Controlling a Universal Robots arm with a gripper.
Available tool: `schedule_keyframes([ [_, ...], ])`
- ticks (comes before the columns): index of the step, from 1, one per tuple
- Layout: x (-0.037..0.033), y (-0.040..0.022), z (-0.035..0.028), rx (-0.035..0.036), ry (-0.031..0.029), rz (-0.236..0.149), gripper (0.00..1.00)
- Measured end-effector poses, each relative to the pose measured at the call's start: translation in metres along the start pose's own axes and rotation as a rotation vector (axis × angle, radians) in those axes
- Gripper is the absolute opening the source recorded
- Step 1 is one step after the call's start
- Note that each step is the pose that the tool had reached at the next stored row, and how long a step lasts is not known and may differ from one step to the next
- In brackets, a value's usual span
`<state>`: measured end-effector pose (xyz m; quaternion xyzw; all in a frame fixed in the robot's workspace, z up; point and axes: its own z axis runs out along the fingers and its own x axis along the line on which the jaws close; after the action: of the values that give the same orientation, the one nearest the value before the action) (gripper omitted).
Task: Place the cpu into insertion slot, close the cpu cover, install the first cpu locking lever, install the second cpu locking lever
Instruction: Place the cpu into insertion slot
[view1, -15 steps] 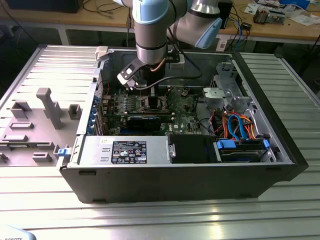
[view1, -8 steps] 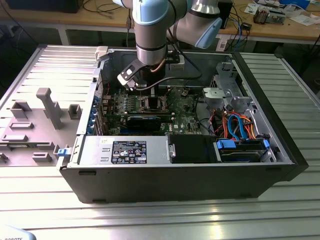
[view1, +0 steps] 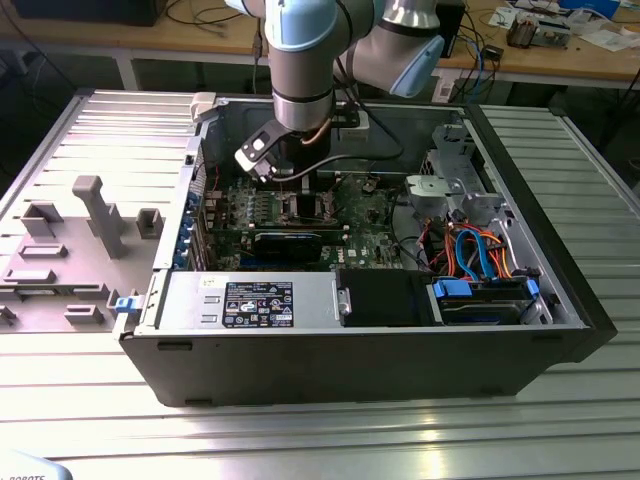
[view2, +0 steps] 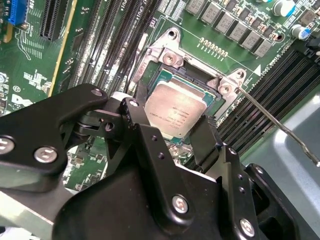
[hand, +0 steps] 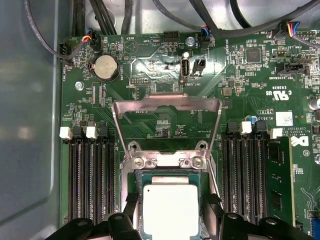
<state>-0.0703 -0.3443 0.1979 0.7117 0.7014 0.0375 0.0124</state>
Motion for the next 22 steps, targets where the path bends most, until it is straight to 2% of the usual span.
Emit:
schedule_keyframes([
  [12, 0.0007, 0.0, -0.0008, 0.0005, -0.0003, 0.0, 0.62],
  [16, 0.0016, 0.0, -0.0002, 0.0004, 0.0035, 0.0, 0.62],
  [19, 0.0017, 0.0, 0.0002, 0.0005, 0.0098, 0.001, 0.62],
  [20, 0.0017, -0.0001, 0.0003, 0.0006, 0.0143, 0.001, 0.62],
  [22, 0.0017, 0.0, 0.0004, 0.0005, 0.0151, 0.001, 0.62],
])
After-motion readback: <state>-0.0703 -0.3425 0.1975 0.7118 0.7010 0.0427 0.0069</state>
